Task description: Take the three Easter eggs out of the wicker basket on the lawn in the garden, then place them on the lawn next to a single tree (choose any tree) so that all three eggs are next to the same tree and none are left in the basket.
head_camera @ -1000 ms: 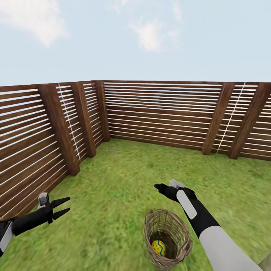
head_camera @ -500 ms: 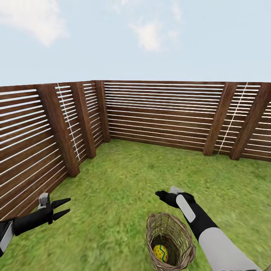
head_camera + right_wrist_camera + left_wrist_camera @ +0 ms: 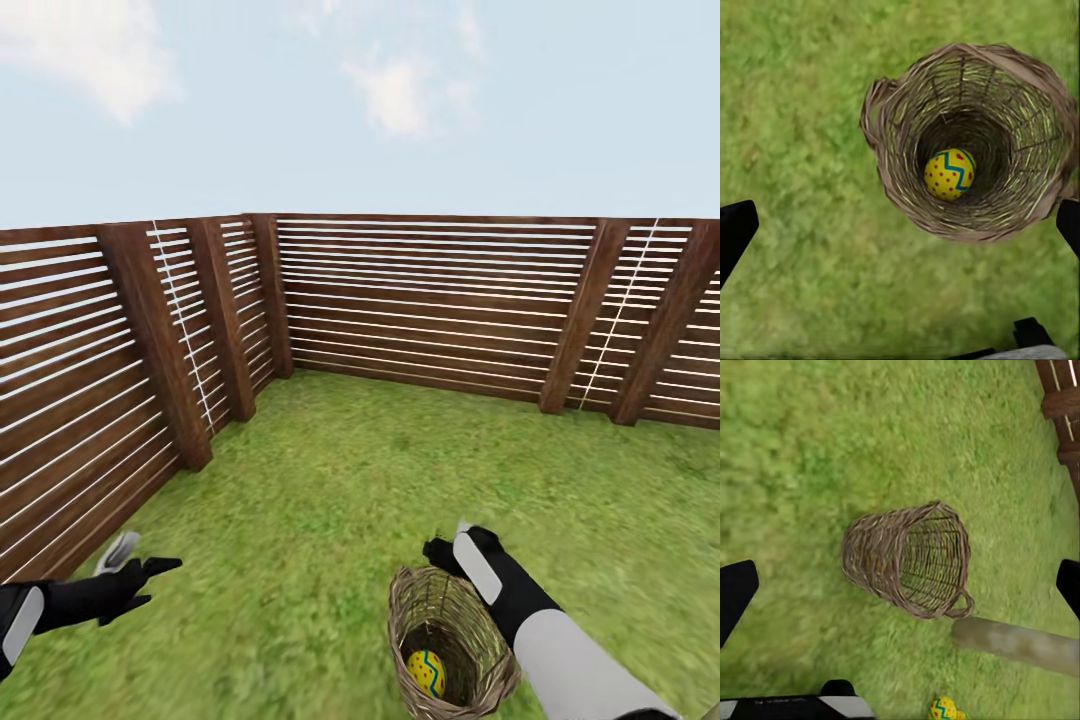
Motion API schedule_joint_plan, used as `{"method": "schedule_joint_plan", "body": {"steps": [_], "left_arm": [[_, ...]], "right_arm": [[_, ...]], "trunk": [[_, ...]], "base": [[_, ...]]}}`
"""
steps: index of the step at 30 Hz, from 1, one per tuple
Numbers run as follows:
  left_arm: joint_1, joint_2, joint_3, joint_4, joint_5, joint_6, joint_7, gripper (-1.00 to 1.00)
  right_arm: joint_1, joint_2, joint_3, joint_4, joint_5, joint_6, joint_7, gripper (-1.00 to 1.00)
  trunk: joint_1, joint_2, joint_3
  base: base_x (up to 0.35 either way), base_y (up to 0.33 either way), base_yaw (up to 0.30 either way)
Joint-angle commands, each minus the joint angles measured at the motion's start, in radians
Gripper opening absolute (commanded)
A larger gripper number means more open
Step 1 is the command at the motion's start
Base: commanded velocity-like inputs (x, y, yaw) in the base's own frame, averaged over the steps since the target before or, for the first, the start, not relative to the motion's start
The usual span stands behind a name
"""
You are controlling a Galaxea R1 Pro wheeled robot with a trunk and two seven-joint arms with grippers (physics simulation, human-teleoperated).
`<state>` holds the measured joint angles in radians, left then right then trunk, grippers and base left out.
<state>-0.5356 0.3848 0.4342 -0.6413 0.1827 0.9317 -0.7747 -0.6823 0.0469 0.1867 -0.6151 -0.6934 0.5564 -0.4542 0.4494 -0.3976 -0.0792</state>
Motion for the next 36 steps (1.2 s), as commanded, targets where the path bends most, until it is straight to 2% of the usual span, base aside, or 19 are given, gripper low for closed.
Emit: {"method": "schedule_joint_plan", "body": {"steps": [1, 5, 8, 12, 18, 23, 29, 36], "left_arm": [[-0.001, 0.0, 0.003, -0.001, -0.001, 0.004, 0.0, 1.0], [-0.001, -0.002, 0.002, -0.003, -0.004, -0.035, 0.017, 1.0], [-0.001, -0.003, 0.002, -0.003, -0.003, -0.05, 0.058, 1.0], [-0.002, -0.006, 0.001, -0.003, 0.001, -0.055, 0.104, 1.0], [-0.003, -0.018, -0.004, -0.006, 0.004, -0.052, 0.113, 1.0], [-0.007, -0.046, -0.013, -0.013, -0.002, -0.048, 0.13, 1.0], [-0.009, -0.054, -0.021, -0.034, -0.001, -0.058, 0.266, 1.0], [-0.009, -0.054, -0.022, -0.053, 0.001, -0.062, 0.276, 1.0]], "right_arm": [[-0.002, 0.002, 0.008, 0.008, -0.005, 0.001, -0.011, 1.0], [-0.01, 0.019, 0.019, 0.042, 0.015, 0.003, -0.013, 1.0], [-0.011, 0.024, 0.022, 0.048, 0.018, 0.009, -0.015, 1.0], [-0.012, 0.023, 0.023, 0.048, 0.02, 0.032, -0.014, 1.0], [-0.013, 0.012, 0.025, 0.042, 0.02, 0.051, -0.012, 1.0], [-0.013, 0.008, 0.024, 0.038, 0.019, 0.072, -0.01, 1.0], [-0.013, 0.006, 0.023, 0.031, 0.018, 0.079, -0.006, 1.0], [-0.012, 0.013, 0.024, 0.02, 0.017, 0.077, -0.007, 1.0]], "trunk": [[0.001, -0.002, -0.002], [0.001, -0.002, -0.002], [0.001, -0.002, -0.002], [0.001, -0.002, -0.002], [0.001, -0.002, -0.002], [0.001, -0.002, -0.002], [0.001, -0.002, -0.002], [0.001, -0.002, -0.002]], "base": [[0.0, 0.0, 0.0], [0.0, 0.0, 0.0], [0.0, 0.0, 0.0], [0.0, 0.0, 0.0], [0.0, 0.0, 0.0], [0.0, 0.0, 0.0], [0.0, 0.0, 0.0], [0.003, 0.0, 0.0]]}}
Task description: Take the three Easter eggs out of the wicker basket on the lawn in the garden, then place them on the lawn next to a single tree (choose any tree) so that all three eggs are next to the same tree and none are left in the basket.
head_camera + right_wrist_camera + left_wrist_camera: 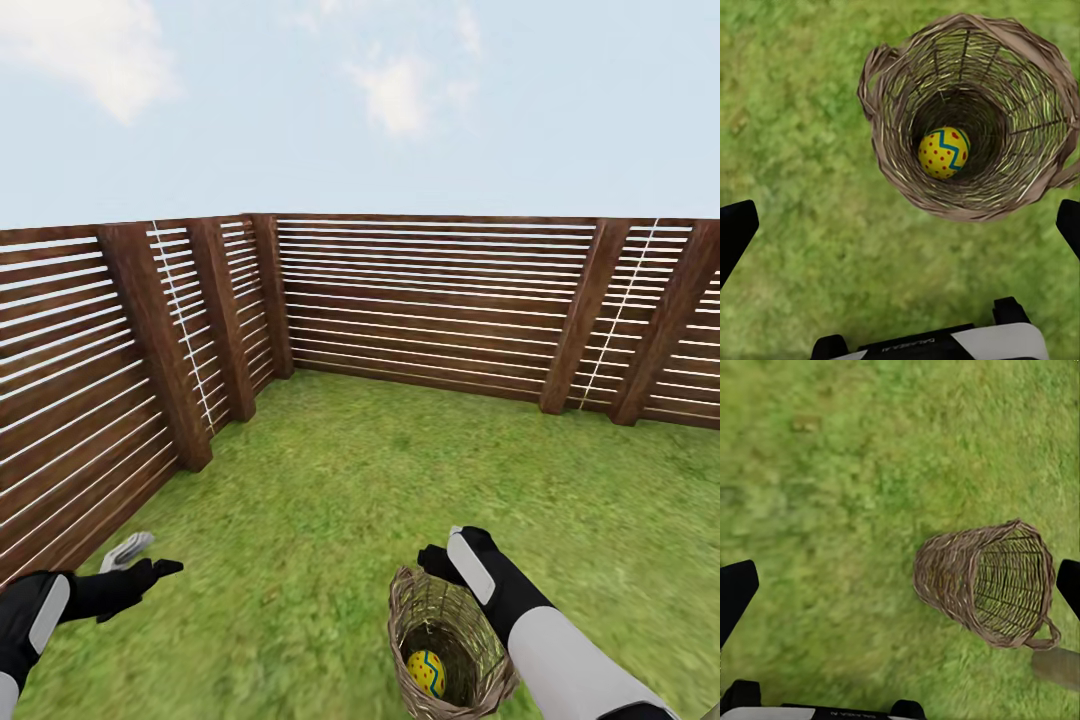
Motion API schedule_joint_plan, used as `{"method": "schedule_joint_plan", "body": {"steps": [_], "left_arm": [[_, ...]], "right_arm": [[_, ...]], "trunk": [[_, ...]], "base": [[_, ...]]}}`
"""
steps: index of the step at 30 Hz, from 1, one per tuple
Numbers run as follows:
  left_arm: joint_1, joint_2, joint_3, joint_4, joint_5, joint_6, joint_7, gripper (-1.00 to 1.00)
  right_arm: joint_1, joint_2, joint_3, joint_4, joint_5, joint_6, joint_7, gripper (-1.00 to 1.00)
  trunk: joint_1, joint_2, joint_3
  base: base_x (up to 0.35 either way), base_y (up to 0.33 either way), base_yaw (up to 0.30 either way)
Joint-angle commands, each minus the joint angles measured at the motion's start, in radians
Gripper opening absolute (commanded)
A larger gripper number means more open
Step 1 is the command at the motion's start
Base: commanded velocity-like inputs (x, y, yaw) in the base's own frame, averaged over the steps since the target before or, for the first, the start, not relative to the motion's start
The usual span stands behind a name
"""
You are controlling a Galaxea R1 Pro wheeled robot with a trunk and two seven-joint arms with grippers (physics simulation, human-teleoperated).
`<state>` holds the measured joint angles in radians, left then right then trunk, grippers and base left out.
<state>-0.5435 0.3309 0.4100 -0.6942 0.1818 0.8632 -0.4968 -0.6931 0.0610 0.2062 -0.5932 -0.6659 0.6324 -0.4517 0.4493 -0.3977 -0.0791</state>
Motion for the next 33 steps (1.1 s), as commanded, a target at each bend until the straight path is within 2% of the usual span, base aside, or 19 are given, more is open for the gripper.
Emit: {"method": "schedule_joint_plan", "body": {"steps": [1, 15, 26, 33], "left_arm": [[-0.001, 0.0, 0.003, -0.001, 0.002, 0.007, -0.001, 1.0], [-0.001, 0.0, 0.003, -0.005, 0.002, 0.007, -0.001, 1.0], [-0.001, 0.0, 0.003, -0.016, 0.002, 0.007, -0.001, 1.0], [0.0, 0.001, 0.003, -0.018, 0.002, 0.007, 0.0, 1.0]], "right_arm": [[-0.001, -0.001, 0.005, -0.002, -0.01, 0.001, -0.009, 1.0], [-0.002, -0.002, 0.004, 0.008, -0.008, 0.005, -0.016, 1.0], [-0.002, -0.007, 0.006, 0.001, -0.008, 0.01, -0.011, 1.0], [-0.002, -0.007, 0.006, 0.0, -0.008, 0.01, -0.008, 1.0]], "trunk": [[0.001, -0.002, -0.002], [0.001, -0.002, -0.002], [0.001, -0.002, -0.002], [0.001, -0.002, -0.001]], "base": [[0.09, 0.005, 0.0], [0.113, 0.041, 0.0], [0.012, 0.007, 0.0], [0.0, 0.043, -0.183]]}}
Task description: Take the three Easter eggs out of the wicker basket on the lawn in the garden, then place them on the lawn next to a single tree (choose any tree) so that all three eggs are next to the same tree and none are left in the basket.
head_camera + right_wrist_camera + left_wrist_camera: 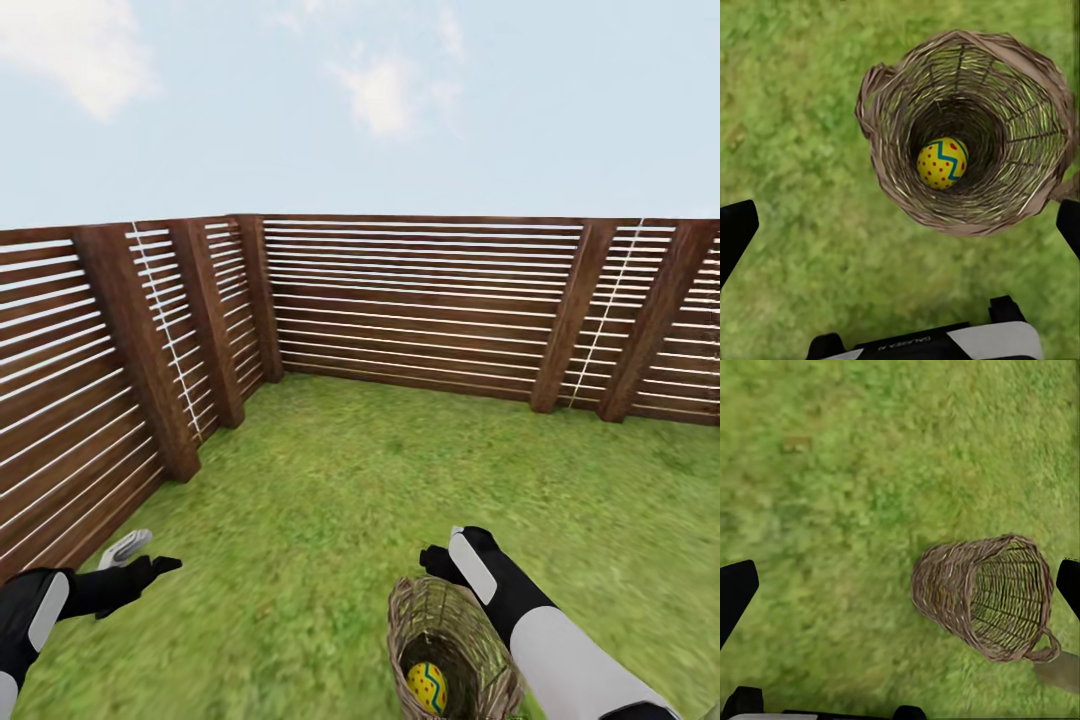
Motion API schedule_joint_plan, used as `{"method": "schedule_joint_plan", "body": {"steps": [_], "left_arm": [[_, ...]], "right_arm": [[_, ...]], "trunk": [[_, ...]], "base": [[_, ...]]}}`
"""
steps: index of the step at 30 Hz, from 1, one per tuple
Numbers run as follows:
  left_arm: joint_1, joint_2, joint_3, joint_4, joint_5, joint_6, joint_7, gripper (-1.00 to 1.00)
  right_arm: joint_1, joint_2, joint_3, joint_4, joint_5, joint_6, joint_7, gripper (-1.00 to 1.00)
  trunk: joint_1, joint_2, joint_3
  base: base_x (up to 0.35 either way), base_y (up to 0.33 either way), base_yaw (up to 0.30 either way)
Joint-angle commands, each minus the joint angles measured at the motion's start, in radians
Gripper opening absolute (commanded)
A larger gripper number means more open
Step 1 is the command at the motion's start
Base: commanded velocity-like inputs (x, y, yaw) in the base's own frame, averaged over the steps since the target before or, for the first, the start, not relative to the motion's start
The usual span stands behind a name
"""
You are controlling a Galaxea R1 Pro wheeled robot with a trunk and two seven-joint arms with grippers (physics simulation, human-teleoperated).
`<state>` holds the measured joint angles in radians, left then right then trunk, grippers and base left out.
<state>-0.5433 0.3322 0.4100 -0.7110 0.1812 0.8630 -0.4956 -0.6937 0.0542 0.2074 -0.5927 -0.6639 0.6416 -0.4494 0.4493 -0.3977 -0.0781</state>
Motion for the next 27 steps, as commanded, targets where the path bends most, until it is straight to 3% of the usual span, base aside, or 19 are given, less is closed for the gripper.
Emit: {"method": "schedule_joint_plan", "body": {"steps": [1, 14, 27], "left_arm": [[-0.001, 0.0, 0.003, -0.001, 0.003, 0.007, -0.002, 1.0], [-0.001, 0.001, 0.004, -0.001, 0.003, 0.007, -0.002, 1.0], [-0.001, 0.002, 0.004, -0.001, 0.003, 0.007, -0.002, 1.0]], "right_arm": [[-0.001, -0.001, 0.005, -0.001, -0.011, 0.001, -0.01, 1.0], [-0.001, 0.002, 0.007, -0.001, -0.01, -0.003, -0.009, 1.0], [0.0, 0.005, 0.007, -0.002, -0.01, -0.004, -0.008, 1.0]], "trunk": [[0.001, -0.002, -0.002], [0.001, -0.002, 0.005], [0.001, -0.002, 0.006]], "base": [[0.0, 0.015, -0.264], [-0.02, 0.002, -0.256], [-0.002, 0.012, -0.019]]}}
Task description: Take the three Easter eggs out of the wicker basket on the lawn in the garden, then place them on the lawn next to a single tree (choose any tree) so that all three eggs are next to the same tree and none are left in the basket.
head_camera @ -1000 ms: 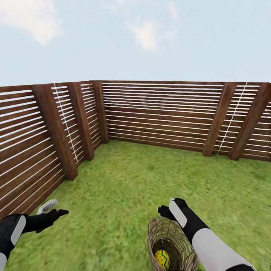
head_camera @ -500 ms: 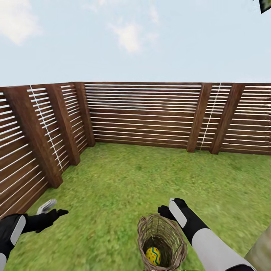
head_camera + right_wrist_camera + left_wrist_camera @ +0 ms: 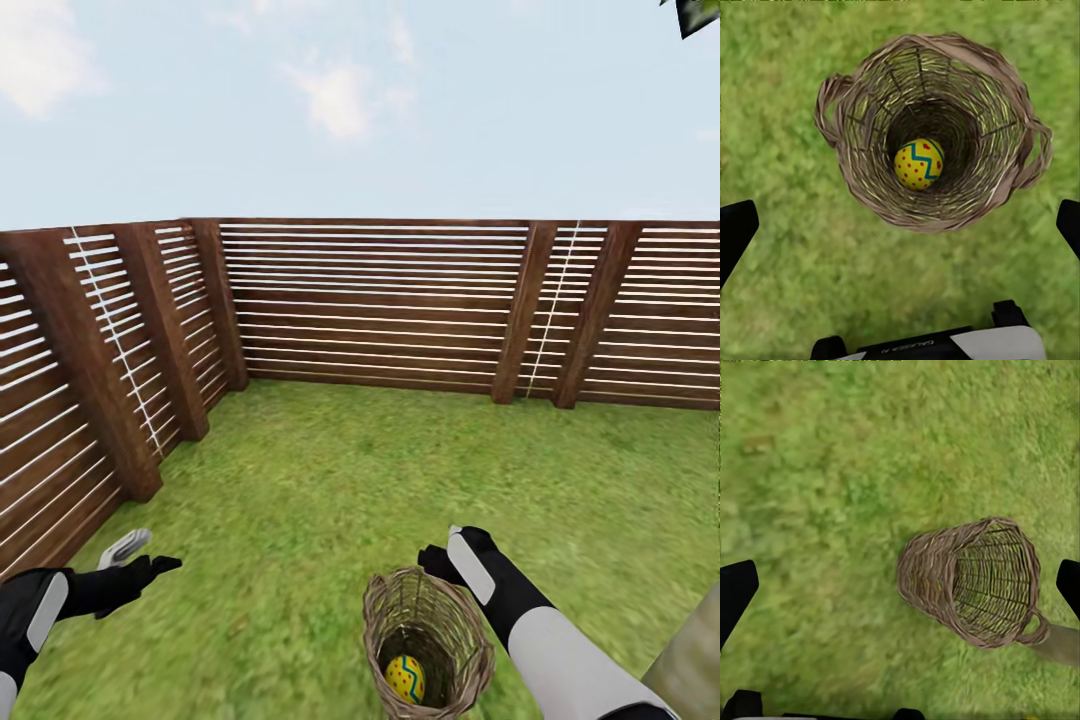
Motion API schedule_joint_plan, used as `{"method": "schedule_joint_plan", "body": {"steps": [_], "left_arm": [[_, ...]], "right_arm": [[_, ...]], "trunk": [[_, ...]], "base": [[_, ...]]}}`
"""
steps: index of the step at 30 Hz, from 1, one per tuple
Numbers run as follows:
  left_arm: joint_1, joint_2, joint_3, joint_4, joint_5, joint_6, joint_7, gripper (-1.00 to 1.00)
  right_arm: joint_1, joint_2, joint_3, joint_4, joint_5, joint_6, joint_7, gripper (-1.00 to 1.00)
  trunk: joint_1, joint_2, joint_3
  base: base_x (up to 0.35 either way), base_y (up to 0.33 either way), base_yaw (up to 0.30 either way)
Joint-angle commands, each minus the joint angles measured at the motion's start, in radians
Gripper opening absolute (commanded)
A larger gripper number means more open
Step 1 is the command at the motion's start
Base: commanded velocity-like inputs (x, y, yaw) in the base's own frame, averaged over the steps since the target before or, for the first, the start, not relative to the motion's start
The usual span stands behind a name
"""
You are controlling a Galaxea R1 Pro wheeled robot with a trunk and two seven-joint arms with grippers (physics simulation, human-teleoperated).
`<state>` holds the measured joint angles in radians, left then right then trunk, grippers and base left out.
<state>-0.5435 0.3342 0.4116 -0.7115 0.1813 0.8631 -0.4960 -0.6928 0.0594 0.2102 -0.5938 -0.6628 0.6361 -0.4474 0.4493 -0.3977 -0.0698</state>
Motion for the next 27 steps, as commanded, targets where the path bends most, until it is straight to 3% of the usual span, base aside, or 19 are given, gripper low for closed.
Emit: {"method": "schedule_joint_plan", "body": {"steps": [1, 15, 27], "left_arm": [[0.0, 0.0, 0.003, 0.0, 0.003, 0.007, -0.001, 1.0], [-0.001, 0.0, 0.003, 0.0, 0.003, 0.008, -0.001, 1.0], [0.0, 0.001, 0.004, 0.0, 0.003, 0.008, -0.001, 1.0]], "right_arm": [[-0.001, -0.001, 0.005, -0.001, -0.011, 0.001, -0.01, 1.0], [-0.001, -0.002, 0.005, -0.001, -0.011, 0.0, -0.01, 1.0], [-0.001, 0.006, 0.006, -0.001, -0.011, -0.001, -0.01, 1.0]], "trunk": [[0.001, -0.002, -0.002], [0.001, -0.002, 0.013], [0.001, -0.002, 0.015]], "base": [[0.047, 0.148, -0.096], [0.096, 0.1, -0.177], [0.157, 0.028, -0.019]]}}
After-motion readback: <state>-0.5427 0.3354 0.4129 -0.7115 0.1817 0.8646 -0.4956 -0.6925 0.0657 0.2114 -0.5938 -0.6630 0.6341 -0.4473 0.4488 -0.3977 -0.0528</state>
